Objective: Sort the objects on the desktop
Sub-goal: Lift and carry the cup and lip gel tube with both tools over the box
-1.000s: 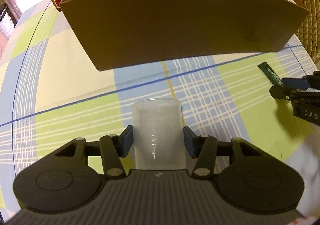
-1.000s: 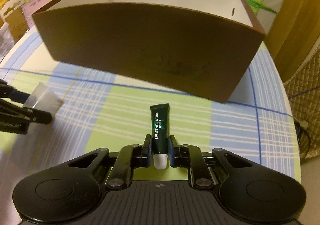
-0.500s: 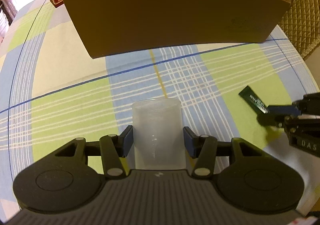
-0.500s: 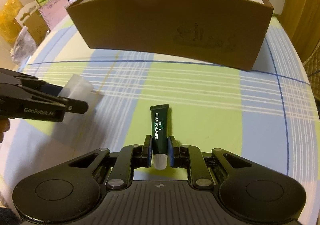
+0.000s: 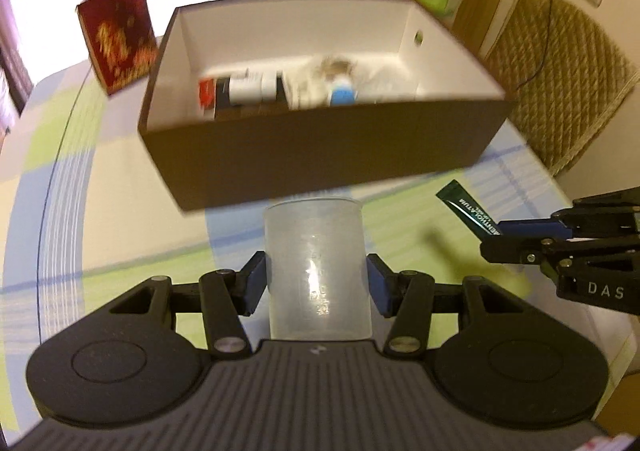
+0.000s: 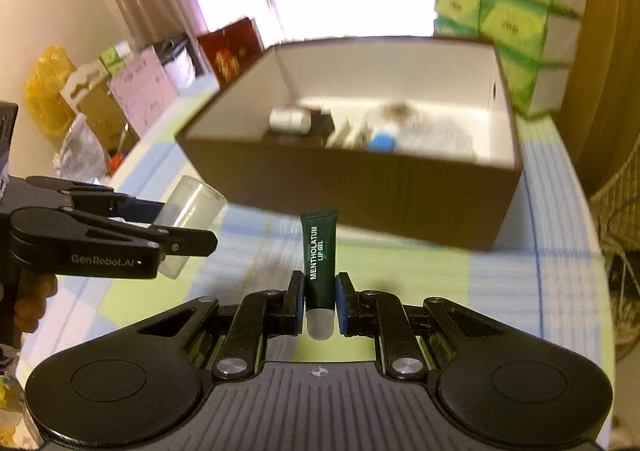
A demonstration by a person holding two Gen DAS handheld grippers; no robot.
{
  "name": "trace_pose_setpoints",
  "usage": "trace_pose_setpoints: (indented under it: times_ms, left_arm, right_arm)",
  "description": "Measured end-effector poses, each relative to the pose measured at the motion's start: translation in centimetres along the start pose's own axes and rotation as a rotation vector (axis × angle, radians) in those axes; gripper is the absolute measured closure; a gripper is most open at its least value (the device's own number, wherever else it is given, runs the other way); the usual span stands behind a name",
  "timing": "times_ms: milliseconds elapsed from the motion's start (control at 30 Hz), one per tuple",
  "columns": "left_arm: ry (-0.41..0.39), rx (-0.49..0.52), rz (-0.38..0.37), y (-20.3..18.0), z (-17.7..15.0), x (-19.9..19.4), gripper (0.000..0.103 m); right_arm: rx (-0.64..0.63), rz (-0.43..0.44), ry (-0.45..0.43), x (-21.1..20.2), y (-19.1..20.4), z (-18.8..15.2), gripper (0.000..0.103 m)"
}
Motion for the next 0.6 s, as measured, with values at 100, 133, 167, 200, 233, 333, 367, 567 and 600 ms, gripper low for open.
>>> trace_pose_setpoints:
  times_ms: [100, 133, 167, 200, 233, 333, 367, 567, 600]
  left_arm:
    - [-0.039, 0.012, -0.013, -0.1, 1.9, -1.2, 0.055]
    - [-0.053, 0.017, -0.013, -0.1, 2.6, -1.5, 0.055]
    - [-0.065, 0.021, -0.012, 0.0, 3.2, -1.8, 0.055]
    - [-0.079, 0.025, -0.011, 0.0, 4.0, -2.0, 0.055]
    - [-0.09, 0.029, -0.009, 0.0, 4.7, -2.2, 0.055]
    - [-0.117, 0.044, 0.008, 0.1, 7.1, -2.3, 0.055]
    - [-0.12, 0.05, 0.012, 0.1, 8.0, -2.1, 0.055]
    - [-0.111, 0.067, 0.037, 0.8, 12.9, 0.0, 0.055]
    - [-0.105, 0.07, 0.041, 0.9, 13.8, 0.4, 0.055]
  right_arm:
    - [-0.006, -0.001, -0.04, -1.0, -0.5, 2.2, 0.09]
    - [-0.004, -0.006, -0.055, -1.3, -0.8, 3.0, 0.09]
    - [-0.001, -0.013, -0.067, -1.5, -1.0, 3.8, 0.09]
    - [0.0, -0.02, -0.076, -1.9, -1.4, 4.5, 0.09]
    - [0.001, -0.03, -0.085, -2.0, -1.8, 5.3, 0.09]
    - [0.012, -0.05, -0.101, -1.8, -2.9, 7.8, 0.09]
    - [0.018, -0.053, -0.101, -1.5, -3.3, 8.6, 0.09]
    - [0.022, -0.091, -0.074, 1.0, -6.1, 13.4, 0.09]
    - [0.013, -0.1, -0.065, 1.5, -6.5, 14.2, 0.09]
Point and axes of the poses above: each gripper's, at about its wrist camera, not at the fingertips, and x roughly the way its jaws point, y to its left, z to its top, the point moved 6 cm from there along x, roughly the way its jaws point, and after that the axes turned 13 degrees about y, right-handed, at the moved point
